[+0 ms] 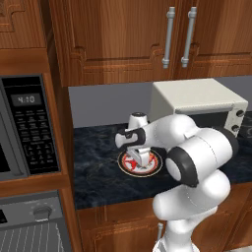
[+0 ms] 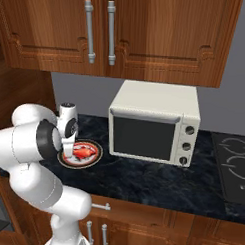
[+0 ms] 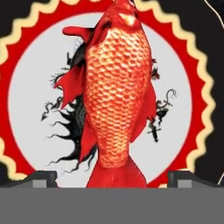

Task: Place the fish on the rack of the oven, and slide the rack back inside. Close the oven door.

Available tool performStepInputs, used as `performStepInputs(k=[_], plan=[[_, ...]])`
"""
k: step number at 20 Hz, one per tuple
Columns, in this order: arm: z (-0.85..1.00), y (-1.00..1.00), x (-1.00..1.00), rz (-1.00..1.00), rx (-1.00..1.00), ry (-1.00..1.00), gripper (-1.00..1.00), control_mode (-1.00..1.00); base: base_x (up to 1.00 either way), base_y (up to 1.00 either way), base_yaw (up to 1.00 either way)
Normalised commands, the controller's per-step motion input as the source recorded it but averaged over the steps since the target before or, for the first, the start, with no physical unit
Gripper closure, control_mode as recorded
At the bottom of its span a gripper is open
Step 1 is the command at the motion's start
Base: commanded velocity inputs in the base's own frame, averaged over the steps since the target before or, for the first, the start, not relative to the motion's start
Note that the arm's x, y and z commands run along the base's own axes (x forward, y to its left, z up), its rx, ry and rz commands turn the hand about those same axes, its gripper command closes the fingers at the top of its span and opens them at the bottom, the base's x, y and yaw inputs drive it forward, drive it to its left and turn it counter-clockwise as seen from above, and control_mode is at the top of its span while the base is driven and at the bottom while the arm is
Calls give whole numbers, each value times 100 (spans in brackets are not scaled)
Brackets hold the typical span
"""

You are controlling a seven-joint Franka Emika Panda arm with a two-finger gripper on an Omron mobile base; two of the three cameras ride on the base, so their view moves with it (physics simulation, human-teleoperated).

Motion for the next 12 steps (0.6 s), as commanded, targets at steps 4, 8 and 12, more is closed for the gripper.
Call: performStepInputs(k=[4,8,12], plan=[[-18,-8,0,0,0,0,-100,-100,0,0,0],[-16,-19,0,0,0,0,-100,-100,0,0,0],[-16,-16,2,0,0,0,-100,-100,0,0,0]])
